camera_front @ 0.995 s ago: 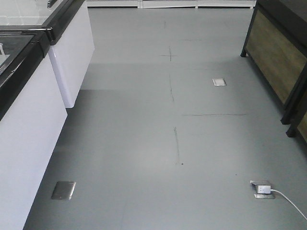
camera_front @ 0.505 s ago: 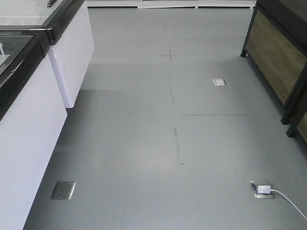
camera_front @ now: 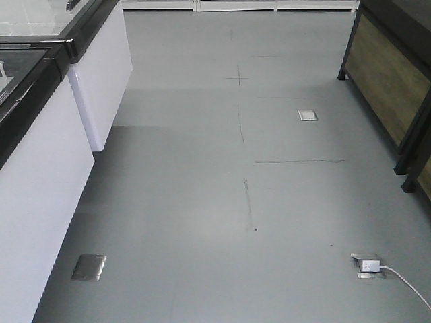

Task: Left arm holds basket, right arm returns cookies
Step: 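Close the left gripper on the light-blue basket handle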

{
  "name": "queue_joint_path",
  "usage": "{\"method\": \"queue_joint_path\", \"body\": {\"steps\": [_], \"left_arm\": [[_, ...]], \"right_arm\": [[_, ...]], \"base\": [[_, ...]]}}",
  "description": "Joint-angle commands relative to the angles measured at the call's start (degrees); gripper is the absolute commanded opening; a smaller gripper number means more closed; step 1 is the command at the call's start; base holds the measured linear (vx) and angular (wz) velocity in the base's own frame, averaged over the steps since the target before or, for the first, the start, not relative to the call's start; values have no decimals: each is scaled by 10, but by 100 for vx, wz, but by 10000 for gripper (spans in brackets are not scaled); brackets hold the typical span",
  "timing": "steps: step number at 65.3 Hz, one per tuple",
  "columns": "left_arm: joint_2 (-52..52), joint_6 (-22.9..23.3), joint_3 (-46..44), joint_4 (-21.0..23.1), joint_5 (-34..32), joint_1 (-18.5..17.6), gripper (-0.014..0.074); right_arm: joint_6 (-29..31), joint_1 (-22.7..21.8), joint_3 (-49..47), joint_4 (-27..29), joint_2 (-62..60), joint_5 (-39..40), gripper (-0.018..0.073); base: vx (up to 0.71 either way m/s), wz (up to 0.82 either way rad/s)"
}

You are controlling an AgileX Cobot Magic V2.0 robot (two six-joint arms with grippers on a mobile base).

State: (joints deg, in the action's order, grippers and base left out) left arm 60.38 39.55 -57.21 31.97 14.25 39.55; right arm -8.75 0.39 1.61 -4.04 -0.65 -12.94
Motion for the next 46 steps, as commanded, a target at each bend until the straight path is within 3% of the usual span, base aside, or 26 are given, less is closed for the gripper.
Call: {"method": "queue_joint_path", "body": {"steps": [1, 6, 17, 46], "left_arm": [[-6, 2, 27, 78, -106, 0, 481], [-6, -10, 48, 101, -142, 0, 481], [1, -13, 64, 94, -196, -3, 481], [34, -6, 62, 96, -266, -71, 481]], "right_arm": [[1, -4, 10, -4, -7, 40, -6], [1, -4, 10, -4, -7, 40, -6], [1, -4, 10, -4, -7, 40, -6], [1, -4, 10, -4, -7, 40, -6]], "base": [[0, 0], [0, 0], [0, 0], [0, 0]]}}
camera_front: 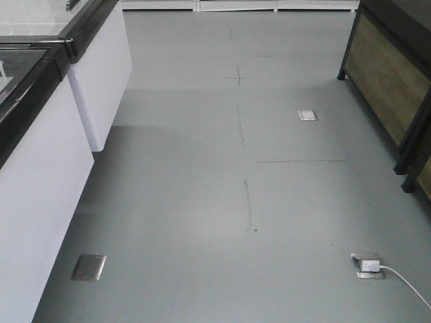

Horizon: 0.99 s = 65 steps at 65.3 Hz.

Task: Left arm holds basket, right arm returns cookies
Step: 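Close the left gripper on the light-blue basket handle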

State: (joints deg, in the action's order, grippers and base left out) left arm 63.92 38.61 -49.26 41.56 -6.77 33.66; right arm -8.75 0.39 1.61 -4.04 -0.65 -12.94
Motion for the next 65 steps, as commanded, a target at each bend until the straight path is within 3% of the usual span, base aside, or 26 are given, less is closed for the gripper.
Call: {"method": "queue_joint_path", "body": {"steps": [1, 28, 39, 54, 65], "left_arm": [[0, 3, -18, 0, -58, -13, 481], [49, 52, -18, 0, -89, -17, 481], [69, 78, -19, -1, -121, -40, 481], [107, 77, -74, -41, -128, -56, 481], [119, 76, -92, -44, -127, -56, 481]], "right_arm": [[1, -4, 10, -4, -7, 40, -6], [1, -4, 10, -4, -7, 40, -6], [1, -4, 10, -4, -7, 40, -6], [1, -4, 10, -4, -7, 40, -6], [1, -4, 10, -4, -7, 40, -6]], "base": [[0, 0], [0, 0], [0, 0], [0, 0], [0, 0]]}}
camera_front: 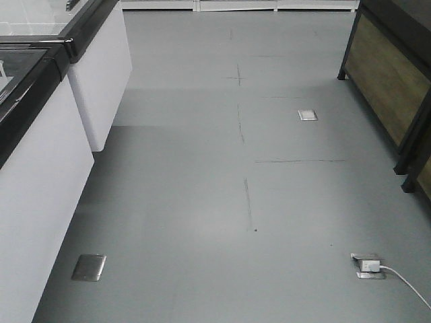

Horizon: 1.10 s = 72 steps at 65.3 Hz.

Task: Left arm holds basket, right arm returns cookies
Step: 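Close the left gripper on the light-blue basket handle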

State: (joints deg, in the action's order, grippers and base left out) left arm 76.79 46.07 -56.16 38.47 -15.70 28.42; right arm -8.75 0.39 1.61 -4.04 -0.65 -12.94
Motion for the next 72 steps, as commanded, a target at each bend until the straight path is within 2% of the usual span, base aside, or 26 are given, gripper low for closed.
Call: {"method": "queue_joint_path", "body": {"steps": [1, 22, 46, 55, 65, 72], "left_arm": [[-9, 2, -22, -13, -37, -3, 481], [14, 1, -22, -6, -28, -1, 481], [44, 1, -22, 6, -50, 2, 457], [45, 2, -22, 6, -56, 2, 390], [45, 2, -22, 6, -65, 2, 267], [45, 2, -22, 6, -69, 2, 146]], "right_arm": [[1, -4, 10, -4, -7, 40, -6], [1, -4, 10, -4, -7, 40, -6], [1, -4, 10, -4, -7, 40, -6], [1, -4, 10, -4, -7, 40, -6], [1, -4, 10, -4, -7, 40, -6], [1, -4, 10, -4, -7, 40, -6]], "base": [[0, 0], [0, 0], [0, 0], [0, 0], [0, 0], [0, 0]]}}
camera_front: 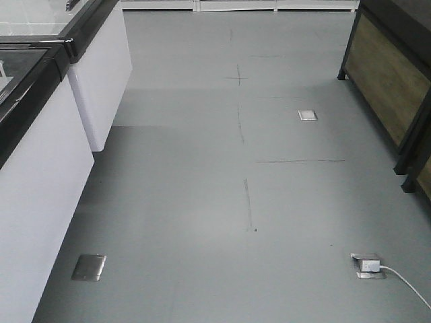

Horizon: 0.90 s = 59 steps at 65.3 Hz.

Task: Left arm holds basket, right arm returns cookies
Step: 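Close the left gripper on the light-blue basket handle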

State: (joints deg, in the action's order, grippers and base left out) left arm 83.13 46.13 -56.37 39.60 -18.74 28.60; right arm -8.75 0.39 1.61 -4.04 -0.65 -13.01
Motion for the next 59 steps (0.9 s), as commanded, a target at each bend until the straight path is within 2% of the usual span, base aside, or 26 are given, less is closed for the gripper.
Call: {"method": "queue_joint_path", "body": {"steps": [1, 11, 40, 51, 59], "left_arm": [[-18, 1, -20, -6, -39, 0, 131], [-15, 0, -20, -6, -47, 0, -9], [-17, 5, -20, -7, -60, -1, -6], [-32, 39, -20, -14, -64, -1, -6], [-42, 81, -20, -60, -69, -1, -6]], "right_arm": [[1, -4, 10, -4, -7, 41, -6], [1, -4, 10, -4, -7, 41, -6], [1, -4, 10, -4, -7, 41, -6], [1, -4, 10, -4, -7, 41, -6], [1, -4, 10, -4, -7, 41, -6]], "base": [[0, 0], [0, 0], [0, 0], [0, 0], [0, 0]]}}
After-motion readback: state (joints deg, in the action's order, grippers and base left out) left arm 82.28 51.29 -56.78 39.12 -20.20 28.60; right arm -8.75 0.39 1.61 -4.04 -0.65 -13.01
